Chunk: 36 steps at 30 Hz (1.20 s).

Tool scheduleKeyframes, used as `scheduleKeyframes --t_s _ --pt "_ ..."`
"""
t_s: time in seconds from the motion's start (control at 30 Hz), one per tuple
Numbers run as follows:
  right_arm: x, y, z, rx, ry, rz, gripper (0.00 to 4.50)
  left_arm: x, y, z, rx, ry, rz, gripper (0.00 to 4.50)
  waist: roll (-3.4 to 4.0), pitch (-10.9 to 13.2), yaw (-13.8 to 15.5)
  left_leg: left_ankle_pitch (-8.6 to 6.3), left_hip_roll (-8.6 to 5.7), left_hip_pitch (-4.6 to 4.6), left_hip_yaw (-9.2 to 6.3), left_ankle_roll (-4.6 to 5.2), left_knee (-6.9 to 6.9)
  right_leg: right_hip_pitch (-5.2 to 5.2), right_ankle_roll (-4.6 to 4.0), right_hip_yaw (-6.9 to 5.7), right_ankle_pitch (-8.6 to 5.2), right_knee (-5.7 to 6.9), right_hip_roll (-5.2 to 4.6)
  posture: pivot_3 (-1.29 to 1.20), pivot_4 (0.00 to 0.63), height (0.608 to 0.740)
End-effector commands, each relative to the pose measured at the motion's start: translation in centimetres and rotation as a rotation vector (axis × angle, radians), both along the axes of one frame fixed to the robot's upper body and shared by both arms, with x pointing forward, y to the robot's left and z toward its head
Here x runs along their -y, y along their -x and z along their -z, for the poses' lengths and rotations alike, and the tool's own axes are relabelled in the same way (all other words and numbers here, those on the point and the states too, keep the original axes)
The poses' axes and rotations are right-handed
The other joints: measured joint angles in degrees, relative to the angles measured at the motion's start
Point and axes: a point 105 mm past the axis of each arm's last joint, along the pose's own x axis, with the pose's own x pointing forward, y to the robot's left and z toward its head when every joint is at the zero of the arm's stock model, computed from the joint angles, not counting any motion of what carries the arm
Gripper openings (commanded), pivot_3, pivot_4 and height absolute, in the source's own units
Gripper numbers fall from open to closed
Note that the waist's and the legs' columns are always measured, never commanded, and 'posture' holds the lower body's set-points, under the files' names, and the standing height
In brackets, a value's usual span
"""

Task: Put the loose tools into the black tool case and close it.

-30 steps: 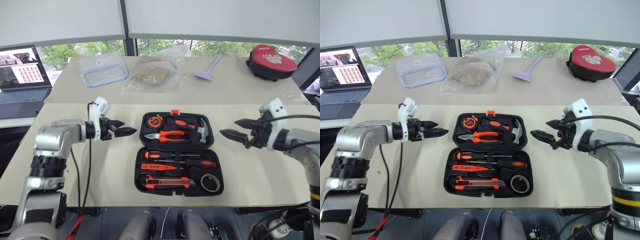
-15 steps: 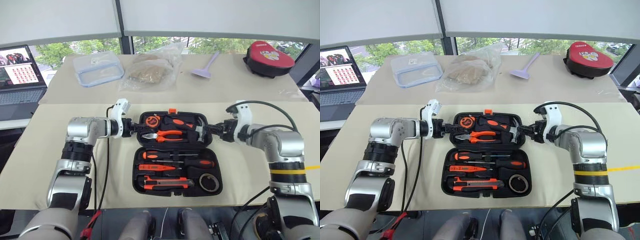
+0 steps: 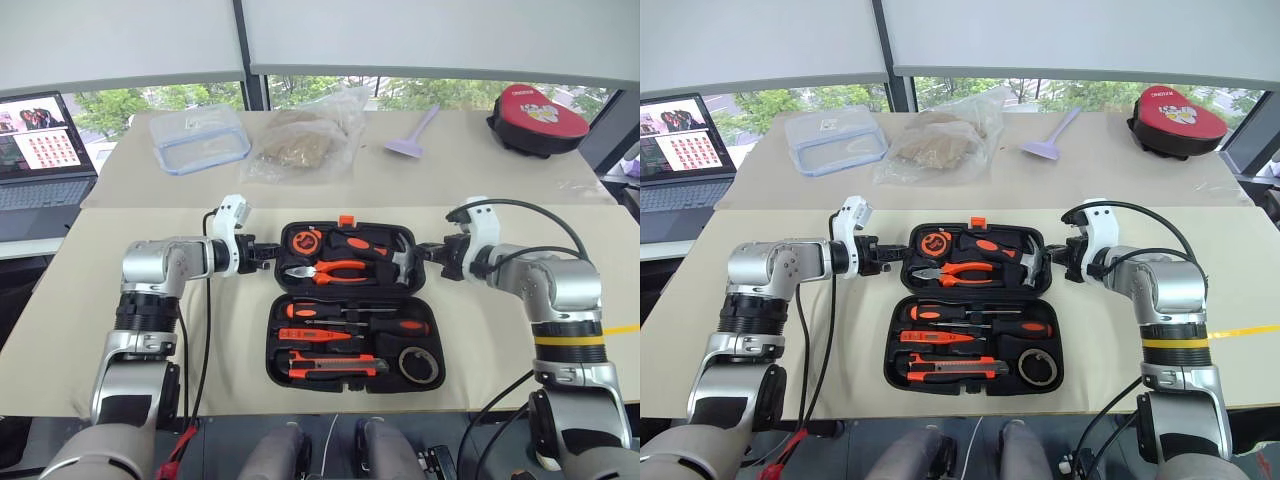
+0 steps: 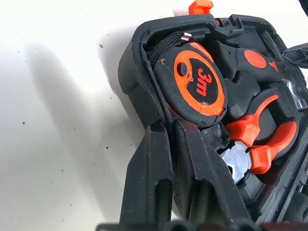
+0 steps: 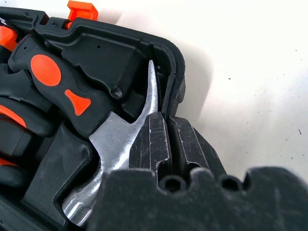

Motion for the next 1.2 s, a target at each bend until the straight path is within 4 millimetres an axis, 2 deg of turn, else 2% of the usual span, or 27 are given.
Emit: scheduleKeyframes --t_s 0.03,0.27,0.4,0.53,0.67,0.73,0.87,0.97,1.2 --pt "-1.6 -0.7 -3.1 0.133 0.001 -0.06 0.0 1.9 0.4 -0.7 0.042 0.052 0.071 0.02 0.0 0.0 0.0 0.0 0.0 0.0 0.01 0.0 0.0 0.0 0.0 0.0 0.0 0.0 0.0 0.0 0.15 0.722" --pt "-2.5 -3.2 -8.2 0.381 0.025 -0.046 0.0 2.3 -2.8 -5.8 0.337 0.117 -0.021 0.02 -0.03 0.0 0.0 0.1 -0.07 -0.17 0.01 -0.04 0.08 -0.15 0.0 -0.01 0.0 -0.03 -0.05 0.0 0.15 0.722" --pt "-2.5 -3.7 -9.4 0.483 0.046 -0.045 0.0 3.2 -2.8 -6.9 0.488 0.097 0.034 0.02 -0.03 0.0 -0.1 0.12 -0.07 -0.3 -0.01 -0.05 0.06 -0.25 -0.01 -0.05 0.01 0.01 -0.07 0.0 0.15 0.722" --pt "-2.4 -3.0 -8.2 0.517 0.052 -0.063 0.0 3.9 -2.0 -6.3 0.601 0.049 0.088 0.02 -0.03 0.0 -0.3 0.12 -0.09 -0.42 -0.02 -0.04 0.02 -0.41 -0.01 -0.1 0.01 0.0 -0.07 0.0 0.15 0.722" --pt "-1.9 -1.1 -4.9 0.554 0.11 -0.056 0.0 4.1 -0.7 -5.4 0.686 0.004 0.107 0.02 -0.02 0.0 -0.3 0.12 -0.09 -0.39 -0.11 -0.04 -0.07 -0.41 -0.01 -0.21 0.01 0.0 -0.06 0.0 0.15 0.722" --pt "-1.7 -0.4 -4.2 0.594 0.138 -0.043 0.0 3.8 -0.2 -4.7 0.708 -0.02 0.101 0.02 -0.01 0.0 -0.4 0.12 -0.1 -0.28 -0.11 -0.04 -0.13 -0.32 -0.01 -0.21 0.01 -0.04 -0.05 0.0 0.15 0.722" --pt "-1.1 0.7 -4.2 0.712 0.194 -0.002 0.0 2.9 0.6 -3.8 0.743 -0.061 0.064 0.02 0.0 0.0 -0.3 0.12 -0.1 0.03 -0.09 -0.04 -0.18 -0.02 0.0 -0.15 0.0 -0.09 0.0 0.0 0.15 0.722" --pt "-0.6 1.8 -5.0 0.825 0.245 0.025 0.0 2.0 1.4 -3.1 0.762 -0.094 0.023 0.02 0.01 0.0 -0.2 0.13 -0.09 0.05 -0.07 -0.04 -0.13 -0.01 0.0 -0.08 0.0 -0.08 0.02 0.0 0.15 0.722" --pt "-0.8 5.3 -5.0 0.928 0.321 -0.056 0.0 -0.3 3.1 -2.1 0.743 -0.121 -0.069 0.02 0.11 -0.1 -0.2 0.12 -0.05 0.14 -0.03 -0.05 -0.21 -0.02 0.0 0.0 0.0 -0.02 0.1 0.0 0.15 0.722"
